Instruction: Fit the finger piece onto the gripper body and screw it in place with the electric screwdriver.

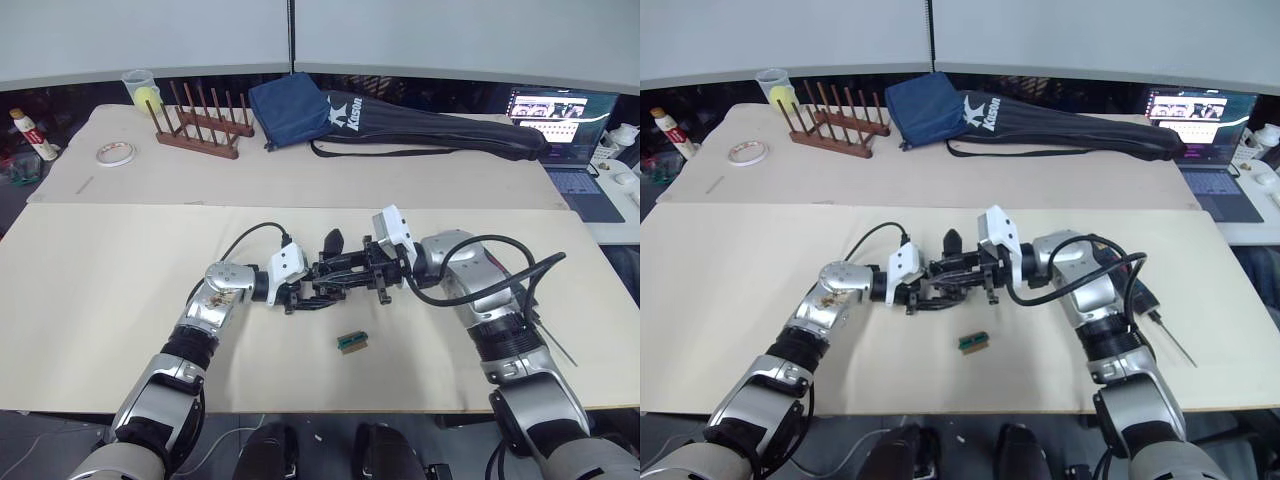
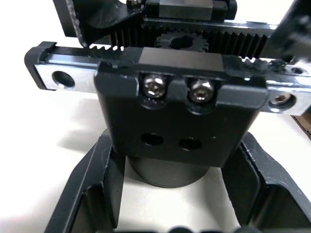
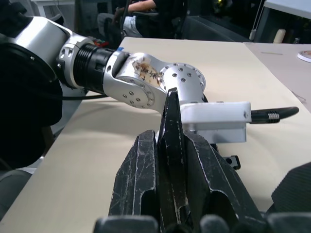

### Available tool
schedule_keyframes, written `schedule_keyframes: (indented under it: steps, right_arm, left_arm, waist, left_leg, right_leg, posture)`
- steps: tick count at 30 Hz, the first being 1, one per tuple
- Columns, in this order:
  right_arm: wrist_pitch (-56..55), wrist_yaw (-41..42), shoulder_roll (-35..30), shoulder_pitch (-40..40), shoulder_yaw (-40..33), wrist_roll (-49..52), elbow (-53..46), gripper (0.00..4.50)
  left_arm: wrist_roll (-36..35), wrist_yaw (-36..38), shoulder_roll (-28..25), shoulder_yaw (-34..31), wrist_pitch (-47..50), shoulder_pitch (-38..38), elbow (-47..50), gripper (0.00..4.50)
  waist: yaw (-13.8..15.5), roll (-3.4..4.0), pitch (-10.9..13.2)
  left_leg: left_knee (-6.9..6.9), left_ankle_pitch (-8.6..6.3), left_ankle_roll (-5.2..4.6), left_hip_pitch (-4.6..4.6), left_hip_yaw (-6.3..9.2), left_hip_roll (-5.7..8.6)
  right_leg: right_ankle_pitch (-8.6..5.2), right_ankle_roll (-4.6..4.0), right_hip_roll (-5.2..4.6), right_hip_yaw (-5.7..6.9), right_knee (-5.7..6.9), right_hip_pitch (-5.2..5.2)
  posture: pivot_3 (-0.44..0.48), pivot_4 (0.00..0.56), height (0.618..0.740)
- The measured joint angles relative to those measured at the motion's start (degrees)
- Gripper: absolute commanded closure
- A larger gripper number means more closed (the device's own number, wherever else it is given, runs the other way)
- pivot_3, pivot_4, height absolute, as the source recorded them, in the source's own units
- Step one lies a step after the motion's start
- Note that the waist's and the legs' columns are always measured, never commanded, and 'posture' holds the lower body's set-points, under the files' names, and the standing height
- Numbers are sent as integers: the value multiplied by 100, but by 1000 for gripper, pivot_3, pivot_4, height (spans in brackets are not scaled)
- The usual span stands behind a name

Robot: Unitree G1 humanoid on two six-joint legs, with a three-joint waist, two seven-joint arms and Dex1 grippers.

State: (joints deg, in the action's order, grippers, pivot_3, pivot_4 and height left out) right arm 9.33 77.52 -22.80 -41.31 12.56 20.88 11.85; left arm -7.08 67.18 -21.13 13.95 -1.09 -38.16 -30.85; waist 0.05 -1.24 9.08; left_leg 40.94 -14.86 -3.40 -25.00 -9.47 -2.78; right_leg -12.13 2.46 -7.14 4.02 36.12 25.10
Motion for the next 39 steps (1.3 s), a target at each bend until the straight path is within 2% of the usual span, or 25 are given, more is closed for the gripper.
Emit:
schedule_keyframes:
  steps: [26, 39]
  right_arm:
    - [22, 394, 48, -256, 42, -109, 690, 4170]
    - [335, -21, 287, -51, -77, -97, 577, 4170]
  left_arm:
    - [30, -9, -37, -24, 52, 76, 106, 2227]
    - [30, -101, -82, -64, 67, 207, 190, 2227]
  waist:
    - [-40, 2, -1]
    - [-81, 4, -4]
  left_leg:
    - [-1, 1, 2, 17, 2, -1]
    - [-13, 0, 3, 78, 5, -8]
  right_leg:
    - [0, 0, 1, 1, 4, -17]
    - [-2, -2, 1, 1, -5, -74]
  posture:
    - [0, 150, 740]
    - [0, 150, 740]
